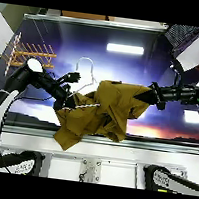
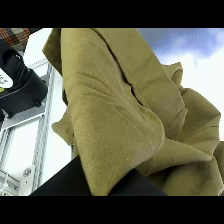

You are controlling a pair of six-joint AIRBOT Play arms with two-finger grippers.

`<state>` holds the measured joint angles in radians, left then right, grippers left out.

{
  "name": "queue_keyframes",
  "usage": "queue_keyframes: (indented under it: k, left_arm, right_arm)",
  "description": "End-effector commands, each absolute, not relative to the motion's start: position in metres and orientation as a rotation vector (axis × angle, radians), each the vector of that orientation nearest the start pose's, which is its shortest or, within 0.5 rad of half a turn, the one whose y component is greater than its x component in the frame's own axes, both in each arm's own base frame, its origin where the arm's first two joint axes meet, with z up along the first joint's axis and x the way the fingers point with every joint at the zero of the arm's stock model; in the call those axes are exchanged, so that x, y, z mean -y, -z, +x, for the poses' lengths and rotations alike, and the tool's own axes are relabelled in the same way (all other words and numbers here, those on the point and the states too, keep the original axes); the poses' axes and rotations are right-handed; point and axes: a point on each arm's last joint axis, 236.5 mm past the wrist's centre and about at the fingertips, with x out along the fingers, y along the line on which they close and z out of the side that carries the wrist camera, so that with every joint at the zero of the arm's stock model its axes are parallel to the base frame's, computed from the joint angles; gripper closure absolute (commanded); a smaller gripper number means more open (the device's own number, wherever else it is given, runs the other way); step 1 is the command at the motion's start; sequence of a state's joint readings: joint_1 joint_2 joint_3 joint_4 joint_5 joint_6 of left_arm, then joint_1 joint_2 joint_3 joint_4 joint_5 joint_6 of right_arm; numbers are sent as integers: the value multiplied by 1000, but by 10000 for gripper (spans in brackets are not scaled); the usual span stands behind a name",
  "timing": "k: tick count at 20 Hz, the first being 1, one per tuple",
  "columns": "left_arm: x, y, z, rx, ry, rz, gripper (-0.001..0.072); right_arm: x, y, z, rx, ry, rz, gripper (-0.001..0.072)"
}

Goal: Fold the clothes and pants, and hang the long-sleeved shirts on hangers.

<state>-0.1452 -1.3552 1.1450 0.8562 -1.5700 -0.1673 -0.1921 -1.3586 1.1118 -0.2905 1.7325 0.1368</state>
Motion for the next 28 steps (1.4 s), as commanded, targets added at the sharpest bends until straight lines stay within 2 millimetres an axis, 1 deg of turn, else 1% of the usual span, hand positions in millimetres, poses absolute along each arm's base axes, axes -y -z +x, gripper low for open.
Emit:
queue_keyframes:
  k: [1,2,3,4,6,11,15,16,17,19,21,22,24,25,26,27,28]
  left_arm:
    - [198,-32,271,-981,1541,418,672]
    - [195,-29,274,-1011,1506,409,483]
    - [193,-25,279,-1056,1442,381,343]
    - [189,-21,286,-1102,1361,352,326]
    - [181,-15,295,-1146,1273,348,326]
    - [173,-22,307,-1157,1199,363,326]
    - [158,-15,310,-1226,1113,379,326]
    - [154,-14,312,-1237,1079,371,326]
    - [150,-17,319,-1231,1026,341,326]
    - [133,-35,346,-1168,850,239,326]
    - [109,-64,365,-1081,696,144,326]
    - [96,-79,370,-1045,627,93,326]
    - [76,-107,368,-992,526,24,327]
    - [72,-118,364,-972,499,3,328]
    - [72,-124,360,-952,488,-2,328]
    - [75,-125,352,-937,488,1,326]
    - [82,-120,342,-943,504,6,324]
  right_arm:
    - [-167,-139,313,-504,-1533,124,700]
    - [-167,-139,313,-492,-1536,113,700]
    - [-167,-139,313,-484,-1538,105,701]
    - [-167,-139,313,-483,-1539,103,701]
    - [-167,-139,313,-482,-1539,103,702]
    - [-167,-139,313,-482,-1539,103,703]
    - [-167,-140,313,-481,-1539,103,703]
    - [-167,-140,312,-480,-1538,101,703]
    - [-168,-142,313,-472,-1538,107,704]
    - [-168,-156,319,-413,-1523,141,704]
    - [-166,-175,330,-338,-1476,163,704]
    - [-163,-182,336,-310,-1439,160,704]
    - [-160,-196,344,-264,-1378,143,704]
    - [-158,-202,347,-252,-1345,133,704]
    - [-157,-206,350,-251,-1316,130,704]
    - [-157,-211,351,-246,-1294,125,704]
    - [-156,-215,352,-235,-1276,112,704]
